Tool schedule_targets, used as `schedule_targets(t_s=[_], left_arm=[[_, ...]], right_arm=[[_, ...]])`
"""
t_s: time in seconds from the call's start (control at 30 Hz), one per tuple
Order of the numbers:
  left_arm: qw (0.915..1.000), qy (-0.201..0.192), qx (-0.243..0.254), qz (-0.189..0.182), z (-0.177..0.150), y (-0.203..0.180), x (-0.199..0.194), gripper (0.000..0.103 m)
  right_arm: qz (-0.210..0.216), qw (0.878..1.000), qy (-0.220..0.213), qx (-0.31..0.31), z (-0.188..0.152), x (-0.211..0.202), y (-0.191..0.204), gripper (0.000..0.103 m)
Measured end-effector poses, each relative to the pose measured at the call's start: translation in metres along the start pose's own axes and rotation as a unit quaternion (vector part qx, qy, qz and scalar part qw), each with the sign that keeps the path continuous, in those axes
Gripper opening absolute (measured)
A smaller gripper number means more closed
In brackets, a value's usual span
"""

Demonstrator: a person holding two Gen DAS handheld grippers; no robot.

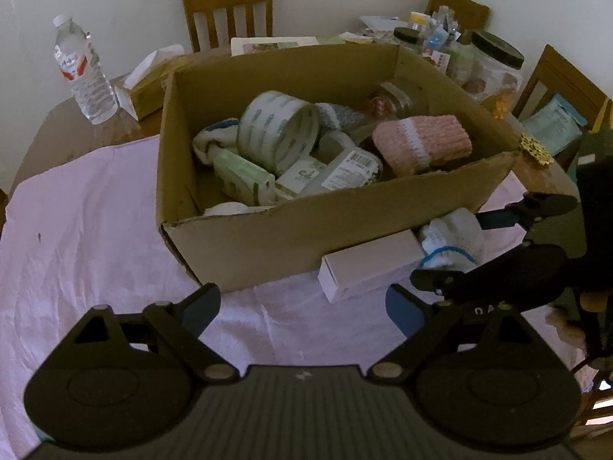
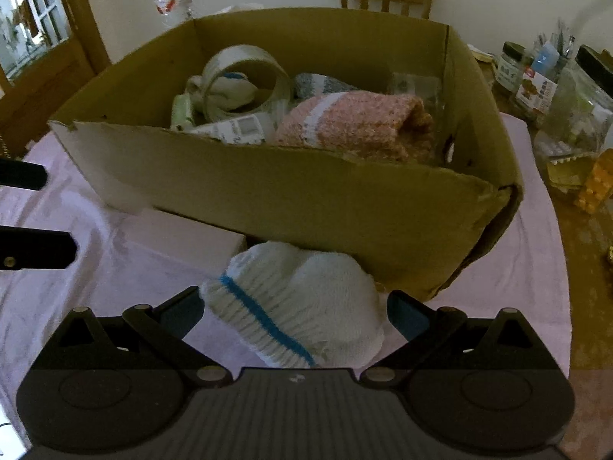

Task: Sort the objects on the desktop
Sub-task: 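Withdraw both tools and move the right tool to the white-and-blue knitted bootie, then close the right tool on the white-and-blue bootie while the left grasps the white box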

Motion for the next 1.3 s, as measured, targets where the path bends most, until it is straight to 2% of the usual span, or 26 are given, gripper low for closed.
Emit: schedule_targets(t_s=[0.27,0.67,0.8,1.1,1.3], left_arm=[[0.9998,0.005,0.000,-0.020,-0.001,-0.007,0.010,0.093],[0.9991,0.012,0.007,-0.039,-0.001,-0.026,0.027,0.093],[0.9988,0.014,0.005,-0.046,0.000,-0.032,0.036,0.093],[0.9989,0.015,-0.022,-0.038,0.004,-0.043,0.057,0.093],[0.9994,-0.004,-0.030,-0.014,0.011,-0.053,0.067,0.093]], right_arm=[[0.003,1.000,-0.003,0.018,-0.006,0.002,-0.010,0.103],[-0.067,0.997,0.001,0.042,-0.017,-0.007,-0.040,0.103],[-0.066,0.997,0.005,0.035,-0.020,-0.010,-0.043,0.103],[-0.076,0.997,0.014,0.022,-0.033,-0.008,-0.042,0.103],[-0.059,0.998,0.006,0.027,-0.035,-0.006,-0.047,0.103]])
Point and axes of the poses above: each gripper's, at about its wrist camera, not at the fingertips, and x roughly the way its jaws point, y to its left, z to its top, the point moved 7 cm from there along x, roughly the way its jaws point, and after that the axes turned 7 degrees about y, right-handed, at the moved point
